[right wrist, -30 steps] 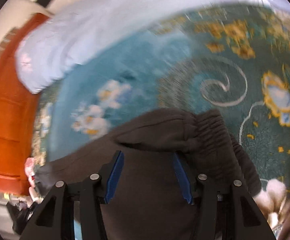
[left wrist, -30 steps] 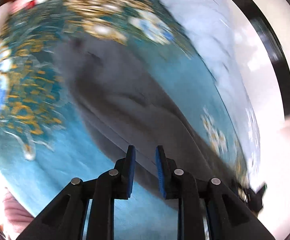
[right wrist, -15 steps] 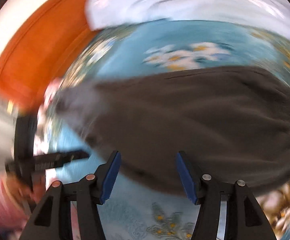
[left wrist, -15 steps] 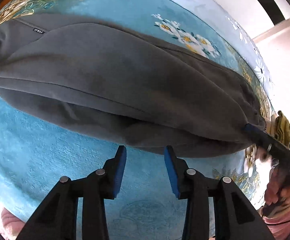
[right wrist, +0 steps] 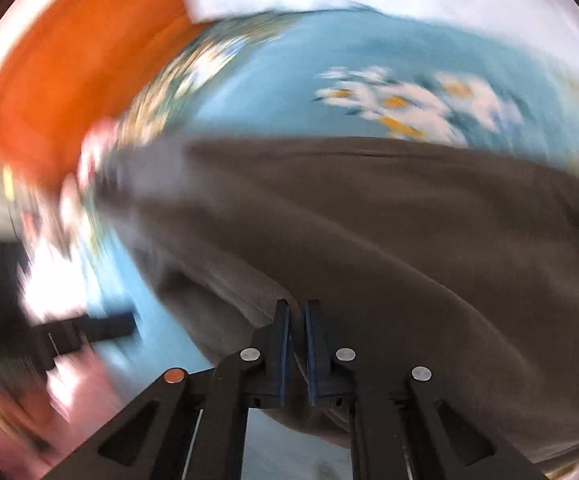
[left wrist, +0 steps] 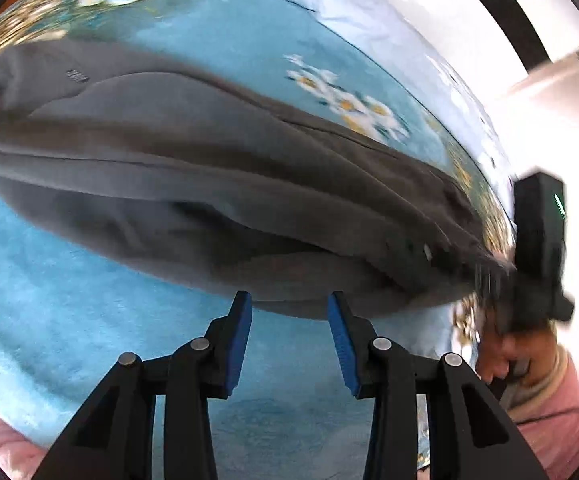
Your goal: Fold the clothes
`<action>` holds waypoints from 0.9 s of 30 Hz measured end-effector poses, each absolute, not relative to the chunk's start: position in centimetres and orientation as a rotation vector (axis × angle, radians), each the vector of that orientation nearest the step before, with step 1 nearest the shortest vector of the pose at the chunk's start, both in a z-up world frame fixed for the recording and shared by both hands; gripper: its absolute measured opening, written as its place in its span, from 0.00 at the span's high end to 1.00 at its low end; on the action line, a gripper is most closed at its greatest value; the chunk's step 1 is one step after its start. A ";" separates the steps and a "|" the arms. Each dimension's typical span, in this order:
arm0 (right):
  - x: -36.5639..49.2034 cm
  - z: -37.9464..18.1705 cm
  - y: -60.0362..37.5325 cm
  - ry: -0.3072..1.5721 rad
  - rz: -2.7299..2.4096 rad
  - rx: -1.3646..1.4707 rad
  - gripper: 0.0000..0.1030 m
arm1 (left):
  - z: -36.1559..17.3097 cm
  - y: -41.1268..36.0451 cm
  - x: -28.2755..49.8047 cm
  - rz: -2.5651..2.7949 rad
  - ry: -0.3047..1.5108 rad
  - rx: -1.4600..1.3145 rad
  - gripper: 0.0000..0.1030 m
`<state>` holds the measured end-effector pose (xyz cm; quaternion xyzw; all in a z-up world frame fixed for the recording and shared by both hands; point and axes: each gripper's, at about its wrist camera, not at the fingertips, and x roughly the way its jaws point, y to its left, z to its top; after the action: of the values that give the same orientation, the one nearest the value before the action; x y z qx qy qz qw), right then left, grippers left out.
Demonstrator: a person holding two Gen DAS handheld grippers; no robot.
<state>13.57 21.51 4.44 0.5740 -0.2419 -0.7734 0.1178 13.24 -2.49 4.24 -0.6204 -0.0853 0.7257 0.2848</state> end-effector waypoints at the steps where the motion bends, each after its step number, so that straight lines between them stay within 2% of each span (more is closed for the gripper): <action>1: 13.1 3.4 22.7 -0.858 -2.215 1.705 0.92 | 4.2 -1.6 13.3 1.921 -0.204 -1.654 0.60; 6: 13.7 0.5 25.5 -1.227 -2.068 1.696 0.92 | 3.5 3.8 13.4 1.827 -0.054 -1.613 0.50; 8: 14.3 0.7 26.1 -1.302 -2.037 1.659 0.88 | 2.9 5.5 13.4 1.785 -0.032 -1.620 0.49; 12: 16.6 3.4 28.7 -1.423 -2.048 1.502 0.88 | 2.0 8.5 13.3 1.699 -0.051 -1.625 0.49; 15: 18.5 5.3 31.9 -1.416 -2.154 1.443 0.87 | 1.4 10.0 13.1 1.643 -0.109 -1.633 0.46; 19: 20.3 5.3 35.1 -1.357 -2.287 1.539 0.85 | 0.5 11.3 12.7 1.609 -0.229 -1.673 0.44; 21: 21.3 5.0 36.5 -1.338 -2.333 1.583 0.85 | 0.6 11.7 12.7 1.607 -0.295 -1.678 0.39; 27: 23.0 4.5 38.1 -1.260 -2.428 1.679 0.86 | 2.0 12.0 14.3 1.515 -0.293 -1.614 0.39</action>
<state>23.00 38.11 4.50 0.5227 -0.3925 -0.7560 -0.0341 14.28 11.98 2.04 -0.6495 -0.1179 0.6096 0.4389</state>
